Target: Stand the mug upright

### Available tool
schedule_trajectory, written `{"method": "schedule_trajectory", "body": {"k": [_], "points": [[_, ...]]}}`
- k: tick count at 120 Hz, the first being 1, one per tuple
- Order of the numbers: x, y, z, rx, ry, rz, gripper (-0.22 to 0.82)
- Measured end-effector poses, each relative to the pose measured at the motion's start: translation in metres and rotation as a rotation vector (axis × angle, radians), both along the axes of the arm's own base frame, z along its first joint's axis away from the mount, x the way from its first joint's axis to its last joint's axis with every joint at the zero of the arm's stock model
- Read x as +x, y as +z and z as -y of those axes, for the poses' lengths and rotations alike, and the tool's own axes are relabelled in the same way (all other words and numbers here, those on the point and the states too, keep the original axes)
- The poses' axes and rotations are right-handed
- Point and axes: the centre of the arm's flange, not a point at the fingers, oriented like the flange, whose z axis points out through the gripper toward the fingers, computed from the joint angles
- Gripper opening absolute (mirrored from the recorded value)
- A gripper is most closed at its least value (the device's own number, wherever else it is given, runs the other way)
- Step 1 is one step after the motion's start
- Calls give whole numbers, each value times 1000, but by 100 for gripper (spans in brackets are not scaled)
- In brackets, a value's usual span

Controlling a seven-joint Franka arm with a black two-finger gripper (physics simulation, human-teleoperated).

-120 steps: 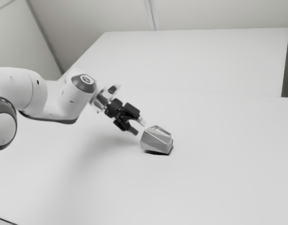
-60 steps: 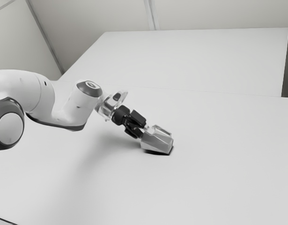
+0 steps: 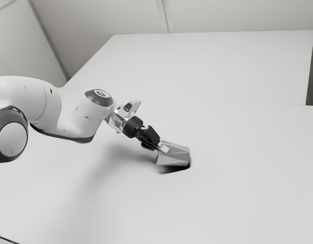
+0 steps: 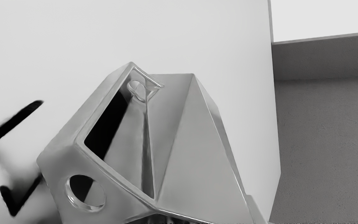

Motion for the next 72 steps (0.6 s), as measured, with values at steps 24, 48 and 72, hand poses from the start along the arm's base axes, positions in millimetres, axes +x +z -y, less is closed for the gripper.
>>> {"method": "schedule_trajectory", "body": {"k": [24,48,72], "points": [[-2,17,2,24,-39,41,-17],[-3,87,-10,235,-169,149,-18],[-7,124,-15,568,-296,198,-18]]}}
